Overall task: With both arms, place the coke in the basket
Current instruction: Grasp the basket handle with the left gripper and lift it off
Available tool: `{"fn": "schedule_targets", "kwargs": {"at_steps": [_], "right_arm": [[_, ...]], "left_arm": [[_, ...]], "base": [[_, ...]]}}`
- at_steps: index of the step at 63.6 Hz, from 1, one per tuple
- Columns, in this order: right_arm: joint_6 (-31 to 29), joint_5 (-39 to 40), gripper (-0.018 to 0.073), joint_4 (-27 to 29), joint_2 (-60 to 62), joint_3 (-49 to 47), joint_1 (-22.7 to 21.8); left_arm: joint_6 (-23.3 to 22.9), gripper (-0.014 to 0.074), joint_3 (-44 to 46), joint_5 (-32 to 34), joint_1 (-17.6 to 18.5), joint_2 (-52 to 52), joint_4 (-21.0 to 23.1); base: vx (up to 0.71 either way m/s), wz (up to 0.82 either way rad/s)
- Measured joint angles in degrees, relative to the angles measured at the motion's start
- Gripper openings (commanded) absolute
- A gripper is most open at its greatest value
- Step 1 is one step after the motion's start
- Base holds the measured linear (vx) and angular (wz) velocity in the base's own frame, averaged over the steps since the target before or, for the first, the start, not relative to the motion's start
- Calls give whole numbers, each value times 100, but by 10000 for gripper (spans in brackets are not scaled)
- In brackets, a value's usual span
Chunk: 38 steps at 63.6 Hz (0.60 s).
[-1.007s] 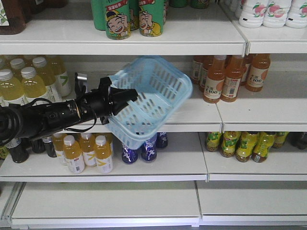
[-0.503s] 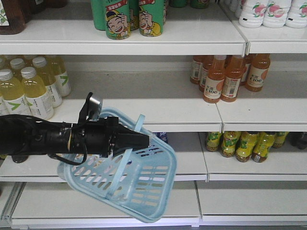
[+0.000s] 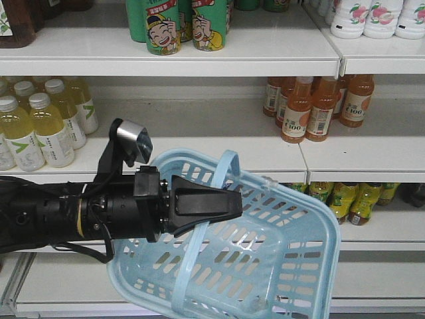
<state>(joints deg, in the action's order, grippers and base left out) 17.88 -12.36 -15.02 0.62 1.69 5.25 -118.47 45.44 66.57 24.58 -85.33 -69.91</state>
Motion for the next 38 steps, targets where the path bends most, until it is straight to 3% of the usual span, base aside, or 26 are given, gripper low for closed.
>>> {"fn": "schedule_targets", "kwargs": {"at_steps": [8,38], "right_arm": [[0,0,-5,0,0,0,0],[0,0,-5,0,0,0,0]], "left_arm": [[28,-8,0,0,39,282,113],[50,-8,-5,23,50,635,-242]], "base": [[0,0],[0,0]]}}
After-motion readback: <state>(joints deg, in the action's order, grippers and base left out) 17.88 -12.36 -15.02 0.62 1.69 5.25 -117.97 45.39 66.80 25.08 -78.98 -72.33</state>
